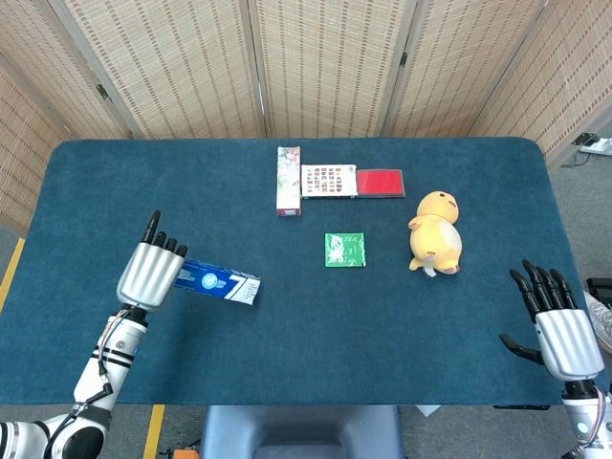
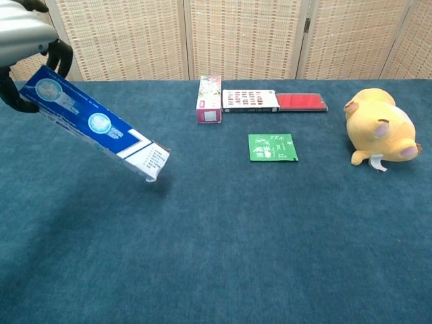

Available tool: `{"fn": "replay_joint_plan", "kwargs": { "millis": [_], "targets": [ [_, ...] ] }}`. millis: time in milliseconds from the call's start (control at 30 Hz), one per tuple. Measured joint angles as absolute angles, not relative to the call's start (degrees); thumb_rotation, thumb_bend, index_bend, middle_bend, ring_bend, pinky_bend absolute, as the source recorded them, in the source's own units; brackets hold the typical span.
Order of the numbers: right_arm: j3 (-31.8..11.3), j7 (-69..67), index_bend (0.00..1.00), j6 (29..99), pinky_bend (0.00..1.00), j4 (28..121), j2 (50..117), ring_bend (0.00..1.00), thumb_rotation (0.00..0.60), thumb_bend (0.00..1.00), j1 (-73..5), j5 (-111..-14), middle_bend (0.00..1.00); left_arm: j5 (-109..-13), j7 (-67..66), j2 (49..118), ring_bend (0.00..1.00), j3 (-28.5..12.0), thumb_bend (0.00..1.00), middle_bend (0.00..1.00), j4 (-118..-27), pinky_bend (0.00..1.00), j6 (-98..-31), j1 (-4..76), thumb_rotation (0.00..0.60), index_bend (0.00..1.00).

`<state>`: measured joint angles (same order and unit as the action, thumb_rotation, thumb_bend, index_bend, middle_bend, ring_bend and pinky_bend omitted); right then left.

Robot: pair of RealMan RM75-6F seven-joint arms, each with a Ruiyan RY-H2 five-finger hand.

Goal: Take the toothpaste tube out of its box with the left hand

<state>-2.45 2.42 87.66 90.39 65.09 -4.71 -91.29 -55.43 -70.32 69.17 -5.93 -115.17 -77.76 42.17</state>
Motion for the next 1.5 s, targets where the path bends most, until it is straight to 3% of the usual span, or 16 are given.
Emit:
{"fn": "replay_joint_plan", "kwargs": {
  "millis": [267, 1000, 1233, 1500],
  "targets": [
    [-2.02, 2.1, 0.0, 88.7, 0.0, 89.82, 65.53, 0.0, 0.6, 0.2, -4.45, -92.81, 0.0, -54.21, -78.3, 68.39, 0.31, -6.14, 0.21, 0.49, -121.1, 0.01, -82.85, 43.51, 0.6, 0.45],
    [-1.62, -0.5, 0.0, 90.98, 0.0, 89.43, 64.71, 0.0, 0.6, 0.2, -3.57, -94.47, 0.0, -51.37, -97.5, 71.23, 0.3, -7.4, 0.21, 0.48, -129.75, 0.0, -91.55, 50.03, 0.6, 0.45],
    [-1.84, -0.6, 0.0, 90.82, 0.0, 89.31, 64.74, 0.0, 0.6, 0.2, -3.6, -94.11, 0.0, -50.26, -96.77, 66.01, 0.3, -9.1, 0.21, 0.48, -131.92, 0.0, -92.58, 50.42, 0.6, 0.45],
    [-1.97, 0.13, 0.0, 90.16, 0.0, 89.44, 64.99, 0.0, 0.6, 0.2, -3.8, -93.66, 0.0, -49.5, -86.16, 55.0, 0.3, -9.93, 0.21, 0.48, -133.04, 0.03, -88.04, 48.9, 0.6, 0.48]
  ]
}}
